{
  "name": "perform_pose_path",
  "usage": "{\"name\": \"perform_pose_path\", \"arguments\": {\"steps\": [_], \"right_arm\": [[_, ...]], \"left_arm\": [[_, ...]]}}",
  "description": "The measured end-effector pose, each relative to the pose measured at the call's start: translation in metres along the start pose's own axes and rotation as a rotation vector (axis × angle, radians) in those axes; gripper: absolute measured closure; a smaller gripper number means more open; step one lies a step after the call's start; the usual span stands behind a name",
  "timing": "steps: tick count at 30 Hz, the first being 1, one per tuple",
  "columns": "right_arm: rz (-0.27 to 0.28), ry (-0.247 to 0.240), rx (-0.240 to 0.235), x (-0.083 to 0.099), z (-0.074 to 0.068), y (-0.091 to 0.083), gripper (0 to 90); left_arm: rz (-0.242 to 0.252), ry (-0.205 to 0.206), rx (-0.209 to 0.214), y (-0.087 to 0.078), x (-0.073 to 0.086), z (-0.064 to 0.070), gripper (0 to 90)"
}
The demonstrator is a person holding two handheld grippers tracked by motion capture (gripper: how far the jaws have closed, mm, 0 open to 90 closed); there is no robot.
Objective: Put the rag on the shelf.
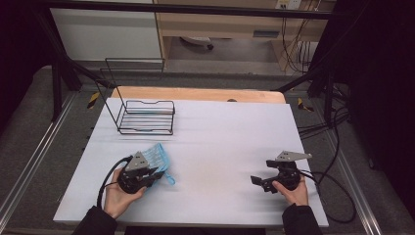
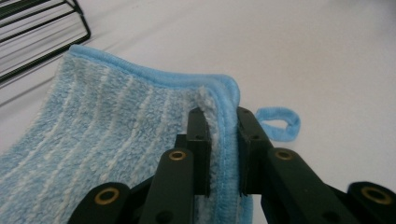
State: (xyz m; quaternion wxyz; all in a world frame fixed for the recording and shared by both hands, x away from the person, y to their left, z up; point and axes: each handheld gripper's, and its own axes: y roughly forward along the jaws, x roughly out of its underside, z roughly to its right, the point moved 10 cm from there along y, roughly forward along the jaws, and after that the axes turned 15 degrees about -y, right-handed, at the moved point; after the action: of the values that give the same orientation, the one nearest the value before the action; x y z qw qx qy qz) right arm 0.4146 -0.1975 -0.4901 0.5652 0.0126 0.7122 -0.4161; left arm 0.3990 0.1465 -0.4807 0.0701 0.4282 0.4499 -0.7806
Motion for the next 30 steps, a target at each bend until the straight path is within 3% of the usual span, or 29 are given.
{"name": "perform_pose_path", "arguments": {"steps": [7, 18, 30], "right_arm": [[-0.003, 0.001, 0.001, 0.0, 0.0, 0.0, 1.1], [-0.004, 0.002, 0.0, 0.0, 0.0, 0.0, 1.1], [-0.004, 0.004, 0.0, 0.001, -0.001, 0.001, 1.1]], "left_arm": [[-0.011, 0.046, 0.017, 0.015, -0.004, 0.021, 77.7], [-0.021, 0.083, 0.065, 0.035, -0.012, 0.055, 77.6], [-0.04, 0.129, 0.11, 0.049, -0.01, 0.082, 77.5]]}}
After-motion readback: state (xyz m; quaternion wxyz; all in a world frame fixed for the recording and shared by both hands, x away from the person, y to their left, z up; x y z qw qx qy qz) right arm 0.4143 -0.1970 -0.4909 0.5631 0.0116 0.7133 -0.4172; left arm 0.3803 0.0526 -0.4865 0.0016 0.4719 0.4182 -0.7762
